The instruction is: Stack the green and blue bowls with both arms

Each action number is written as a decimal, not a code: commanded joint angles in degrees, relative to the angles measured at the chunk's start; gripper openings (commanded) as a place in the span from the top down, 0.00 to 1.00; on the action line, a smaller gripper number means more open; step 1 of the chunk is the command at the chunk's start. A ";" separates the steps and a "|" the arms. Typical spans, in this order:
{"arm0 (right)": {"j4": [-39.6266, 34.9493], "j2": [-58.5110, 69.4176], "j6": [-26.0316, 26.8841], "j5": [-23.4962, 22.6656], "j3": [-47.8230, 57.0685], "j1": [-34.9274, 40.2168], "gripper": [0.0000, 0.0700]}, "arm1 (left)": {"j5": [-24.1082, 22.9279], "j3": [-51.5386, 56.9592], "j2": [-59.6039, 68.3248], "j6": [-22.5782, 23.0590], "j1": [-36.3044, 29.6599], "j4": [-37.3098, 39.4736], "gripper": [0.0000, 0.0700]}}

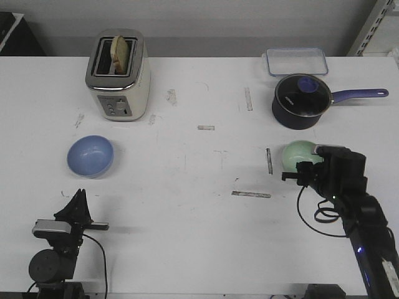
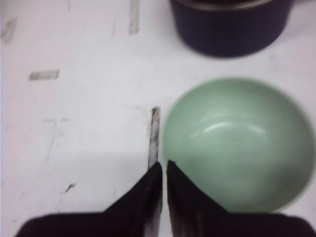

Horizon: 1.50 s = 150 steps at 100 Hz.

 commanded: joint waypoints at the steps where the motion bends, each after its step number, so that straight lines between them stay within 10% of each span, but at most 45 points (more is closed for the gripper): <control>1: -1.99 3.30 1.51 -0.87 3.13 -2.32 0.89 | 0.13 -1.20 -0.11 0.68 0.07 0.63 1.00; 15: -7.26 9.40 1.66 -2.43 9.53 -7.93 0.44 | 0.13 -1.20 -0.11 0.70 0.07 0.63 1.00; 70: -8.15 24.55 2.62 -2.56 13.64 -15.93 0.27 | 0.13 -1.20 -0.11 0.70 0.07 0.63 1.00; 114: -4.20 31.69 3.30 -2.21 13.73 -14.36 0.98 | 0.13 -1.20 -0.11 0.70 0.07 0.63 1.00; 150: -4.17 27.17 8.44 -2.64 14.62 -0.59 0.99 | 0.13 -1.20 -0.11 0.70 0.07 0.63 1.00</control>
